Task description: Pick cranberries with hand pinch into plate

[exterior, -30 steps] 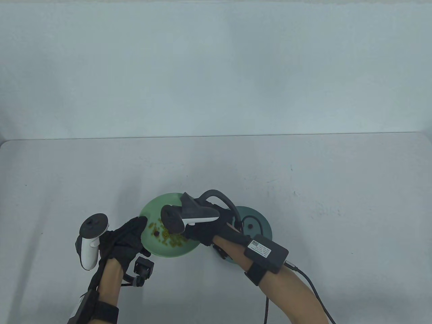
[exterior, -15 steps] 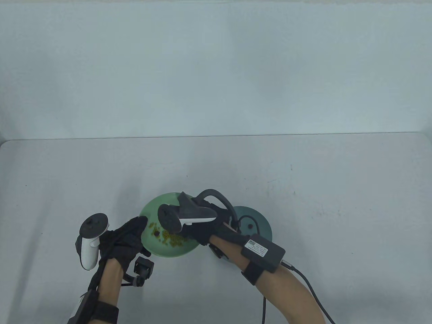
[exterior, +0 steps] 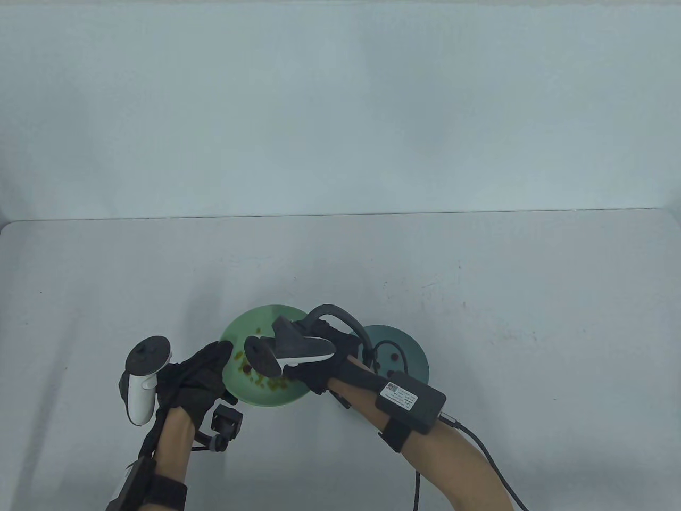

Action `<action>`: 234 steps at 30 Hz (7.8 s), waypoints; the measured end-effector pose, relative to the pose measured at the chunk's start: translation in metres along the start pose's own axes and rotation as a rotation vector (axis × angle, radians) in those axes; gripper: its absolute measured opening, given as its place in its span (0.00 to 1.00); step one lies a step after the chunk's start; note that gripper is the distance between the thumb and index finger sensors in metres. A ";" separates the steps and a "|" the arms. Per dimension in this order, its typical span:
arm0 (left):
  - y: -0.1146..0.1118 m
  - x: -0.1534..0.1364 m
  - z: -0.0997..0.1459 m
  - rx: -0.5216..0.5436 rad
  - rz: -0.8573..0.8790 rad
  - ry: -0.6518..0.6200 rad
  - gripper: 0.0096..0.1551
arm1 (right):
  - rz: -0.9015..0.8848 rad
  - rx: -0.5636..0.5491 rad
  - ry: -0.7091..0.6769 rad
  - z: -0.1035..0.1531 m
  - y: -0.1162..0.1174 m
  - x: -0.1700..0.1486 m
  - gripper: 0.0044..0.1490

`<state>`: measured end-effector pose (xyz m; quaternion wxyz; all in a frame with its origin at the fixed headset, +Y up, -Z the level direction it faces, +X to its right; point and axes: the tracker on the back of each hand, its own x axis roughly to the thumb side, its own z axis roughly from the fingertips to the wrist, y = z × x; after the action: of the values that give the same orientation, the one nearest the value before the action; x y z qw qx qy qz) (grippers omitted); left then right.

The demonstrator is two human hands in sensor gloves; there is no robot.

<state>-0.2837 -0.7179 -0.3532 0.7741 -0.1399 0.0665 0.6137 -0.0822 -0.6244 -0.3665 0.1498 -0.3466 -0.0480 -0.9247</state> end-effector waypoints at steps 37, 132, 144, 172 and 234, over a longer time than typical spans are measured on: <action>-0.002 0.001 -0.001 -0.004 -0.035 -0.006 0.26 | -0.233 0.107 -0.053 -0.011 0.005 -0.014 0.32; 0.003 0.003 0.000 0.011 -0.021 -0.010 0.26 | -0.211 0.031 0.276 0.036 0.001 -0.120 0.30; 0.002 0.003 0.000 0.010 -0.020 -0.010 0.26 | -0.179 -0.041 0.099 0.014 -0.034 -0.059 0.30; 0.000 0.002 -0.001 0.000 -0.026 -0.008 0.26 | -0.144 0.115 -0.054 -0.011 -0.010 -0.012 0.28; 0.003 0.004 0.001 -0.018 0.010 -0.016 0.26 | -0.002 -0.004 -0.097 -0.010 -0.006 0.003 0.32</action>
<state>-0.2854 -0.7137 -0.3534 0.7702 -0.1416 0.0555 0.6195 -0.0929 -0.6219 -0.3720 0.1458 -0.3913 -0.0539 -0.9070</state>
